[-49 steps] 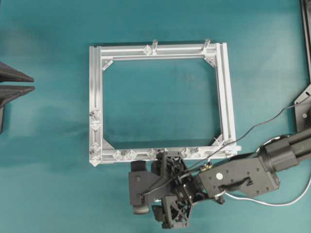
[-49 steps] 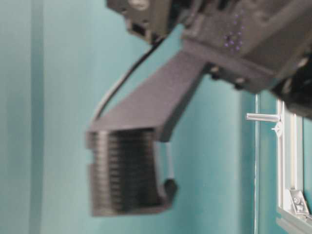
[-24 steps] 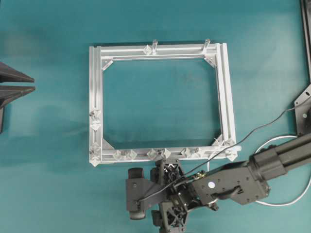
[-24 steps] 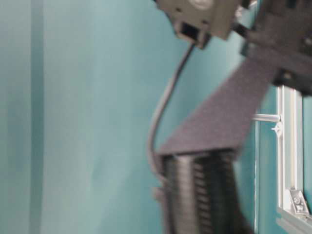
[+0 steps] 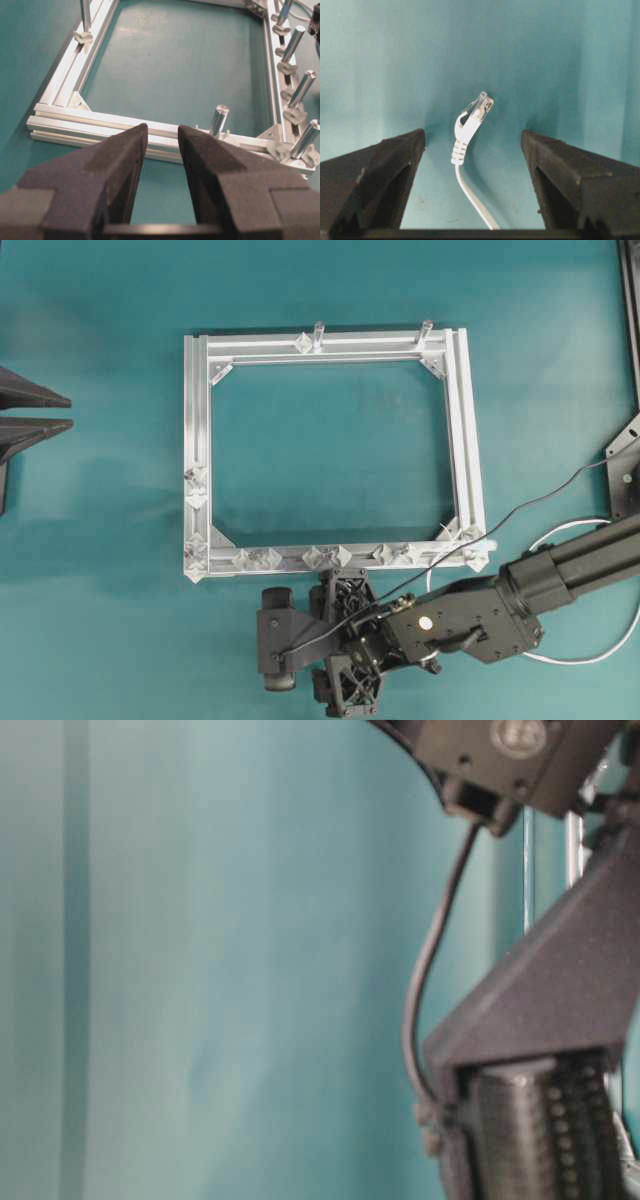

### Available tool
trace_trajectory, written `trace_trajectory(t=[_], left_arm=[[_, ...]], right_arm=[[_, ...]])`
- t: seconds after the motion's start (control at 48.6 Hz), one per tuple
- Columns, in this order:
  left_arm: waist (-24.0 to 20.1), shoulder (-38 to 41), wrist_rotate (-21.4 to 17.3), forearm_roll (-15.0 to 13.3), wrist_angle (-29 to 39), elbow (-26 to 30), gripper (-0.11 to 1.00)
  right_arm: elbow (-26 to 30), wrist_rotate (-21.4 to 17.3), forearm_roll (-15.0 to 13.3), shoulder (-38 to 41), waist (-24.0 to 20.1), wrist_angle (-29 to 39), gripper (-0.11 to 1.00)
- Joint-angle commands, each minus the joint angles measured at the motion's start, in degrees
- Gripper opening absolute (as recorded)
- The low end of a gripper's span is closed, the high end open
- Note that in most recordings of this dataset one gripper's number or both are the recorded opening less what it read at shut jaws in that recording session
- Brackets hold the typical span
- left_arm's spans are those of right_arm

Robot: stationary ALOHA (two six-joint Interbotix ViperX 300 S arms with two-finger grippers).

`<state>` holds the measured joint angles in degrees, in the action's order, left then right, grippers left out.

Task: Move the cable alternately left and right between 8 closely spaced pins so it hooks onto each one.
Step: 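Close the right gripper on the white cable just behind its connector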

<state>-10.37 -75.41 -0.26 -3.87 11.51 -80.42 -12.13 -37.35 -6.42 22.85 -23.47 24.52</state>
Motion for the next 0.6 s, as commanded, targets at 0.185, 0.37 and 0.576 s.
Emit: trace_trajectory(t=[0.185,0.37,0.576], left_arm=[[0.2,0.4,-0.4,0.2,-0.7,0.4,0.39],[0.2,0.4,-0.4,0.2,-1.0,0.2,0.38],[0.2,0.4,-0.4,0.2,-1.6,-0.3,0.38]], right_arm=[[1.8,-0.1,-0.1,-1.0,-0.3,-0.3,0.55],[2.6,-0.1,-0.1,-1.0,-0.3,-0.4,0.12],[3.3,-0.2,-0.1,-1.2,-0.4,1.0,0.12]])
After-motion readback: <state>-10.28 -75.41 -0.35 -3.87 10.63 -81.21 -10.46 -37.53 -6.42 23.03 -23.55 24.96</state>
